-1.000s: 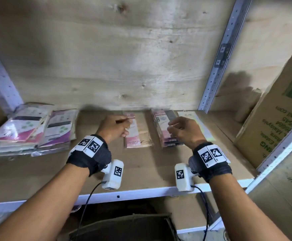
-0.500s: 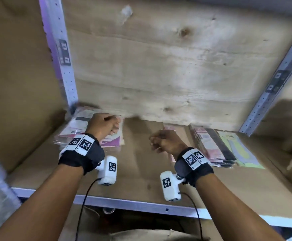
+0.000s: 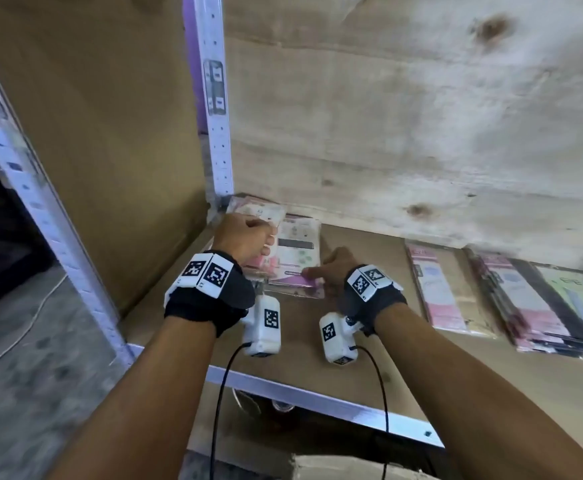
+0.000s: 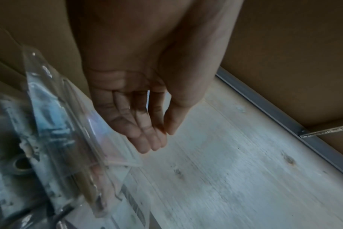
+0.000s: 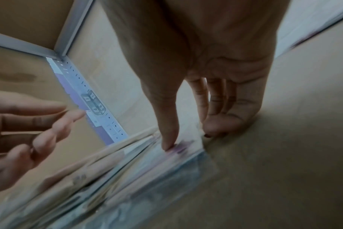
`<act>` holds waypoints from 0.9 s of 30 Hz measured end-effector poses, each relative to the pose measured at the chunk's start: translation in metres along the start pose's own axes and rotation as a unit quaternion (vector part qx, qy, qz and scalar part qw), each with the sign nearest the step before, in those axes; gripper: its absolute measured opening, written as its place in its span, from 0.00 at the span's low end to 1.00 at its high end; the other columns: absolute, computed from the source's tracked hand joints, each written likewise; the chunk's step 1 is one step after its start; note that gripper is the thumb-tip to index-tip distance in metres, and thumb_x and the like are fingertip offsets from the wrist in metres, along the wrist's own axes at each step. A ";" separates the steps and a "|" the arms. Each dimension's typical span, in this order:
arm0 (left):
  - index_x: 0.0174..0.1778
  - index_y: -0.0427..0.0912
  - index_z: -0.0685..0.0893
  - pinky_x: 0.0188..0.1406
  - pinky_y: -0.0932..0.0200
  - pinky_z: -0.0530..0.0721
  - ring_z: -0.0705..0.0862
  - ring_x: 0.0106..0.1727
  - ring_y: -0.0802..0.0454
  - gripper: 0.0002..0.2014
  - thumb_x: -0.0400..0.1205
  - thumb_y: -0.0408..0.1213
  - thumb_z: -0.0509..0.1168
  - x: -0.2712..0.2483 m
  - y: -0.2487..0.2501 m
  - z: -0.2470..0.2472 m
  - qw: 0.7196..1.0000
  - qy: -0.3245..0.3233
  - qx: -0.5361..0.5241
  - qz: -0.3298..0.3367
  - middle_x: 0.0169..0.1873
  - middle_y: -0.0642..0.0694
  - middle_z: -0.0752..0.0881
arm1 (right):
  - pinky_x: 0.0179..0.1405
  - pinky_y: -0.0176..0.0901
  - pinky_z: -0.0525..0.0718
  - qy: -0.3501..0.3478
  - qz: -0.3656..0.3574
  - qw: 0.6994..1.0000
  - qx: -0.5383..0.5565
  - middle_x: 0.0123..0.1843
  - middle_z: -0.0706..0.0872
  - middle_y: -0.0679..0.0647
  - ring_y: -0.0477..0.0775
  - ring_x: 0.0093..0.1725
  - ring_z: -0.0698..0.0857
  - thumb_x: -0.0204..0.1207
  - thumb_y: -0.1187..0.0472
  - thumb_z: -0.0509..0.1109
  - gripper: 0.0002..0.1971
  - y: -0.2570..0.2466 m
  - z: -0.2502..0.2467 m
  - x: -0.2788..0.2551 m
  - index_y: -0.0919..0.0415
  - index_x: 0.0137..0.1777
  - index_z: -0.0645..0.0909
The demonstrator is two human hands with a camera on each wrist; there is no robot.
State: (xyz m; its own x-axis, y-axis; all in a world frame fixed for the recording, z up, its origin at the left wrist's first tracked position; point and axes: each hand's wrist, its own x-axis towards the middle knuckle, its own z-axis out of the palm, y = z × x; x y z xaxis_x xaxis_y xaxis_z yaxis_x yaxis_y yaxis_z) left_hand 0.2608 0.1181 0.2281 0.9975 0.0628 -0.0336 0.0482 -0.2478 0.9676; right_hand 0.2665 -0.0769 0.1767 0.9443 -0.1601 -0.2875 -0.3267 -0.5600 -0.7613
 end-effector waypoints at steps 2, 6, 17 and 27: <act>0.42 0.39 0.90 0.24 0.65 0.81 0.83 0.27 0.53 0.06 0.82 0.32 0.67 -0.002 0.000 -0.001 1.000 -0.007 0.000 -0.005 0.31 0.45 0.89 | 0.50 0.61 0.91 -0.003 0.008 1.000 -0.005 0.44 0.93 0.64 0.61 0.39 0.89 0.66 0.57 0.85 0.19 0.004 -0.002 0.000 0.71 0.50 0.88; 0.40 0.44 0.89 0.29 0.59 0.87 0.87 0.29 0.51 0.07 0.81 0.33 0.68 -0.007 -0.002 0.002 0.999 -0.021 0.036 0.011 0.34 0.44 0.91 | 0.39 0.50 0.85 -0.011 0.005 1.000 -0.019 0.45 0.91 0.61 0.56 0.35 0.84 0.69 0.57 0.83 0.15 0.011 -0.012 -0.011 0.67 0.49 0.87; 0.75 0.53 0.78 0.69 0.53 0.78 0.82 0.63 0.41 0.33 0.73 0.28 0.75 -0.039 -0.001 0.049 0.903 -0.139 0.380 0.142 0.67 0.41 0.76 | 0.26 0.39 0.70 -0.018 -0.034 0.942 0.333 0.52 0.85 0.59 0.53 0.40 0.80 0.76 0.67 0.75 0.20 0.036 -0.078 -0.102 0.64 0.69 0.80; 0.53 0.46 0.90 0.55 0.47 0.82 0.83 0.55 0.41 0.15 0.78 0.51 0.73 -0.083 0.032 0.108 0.897 -0.057 0.322 0.297 0.49 0.42 0.87 | 0.24 0.38 0.68 -0.039 -0.057 0.892 0.447 0.36 0.88 0.58 0.53 0.30 0.78 0.85 0.49 0.63 0.12 0.057 -0.163 -0.159 0.56 0.58 0.79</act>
State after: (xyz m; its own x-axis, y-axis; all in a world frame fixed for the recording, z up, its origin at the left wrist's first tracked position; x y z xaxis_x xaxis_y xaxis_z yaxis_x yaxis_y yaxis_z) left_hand 0.1854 0.0005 0.2343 0.8546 -0.3552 0.3788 -0.5096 -0.7141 0.4799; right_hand 0.1043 -0.2159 0.2732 0.9793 -0.0660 -0.1915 -0.1625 0.3085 -0.9373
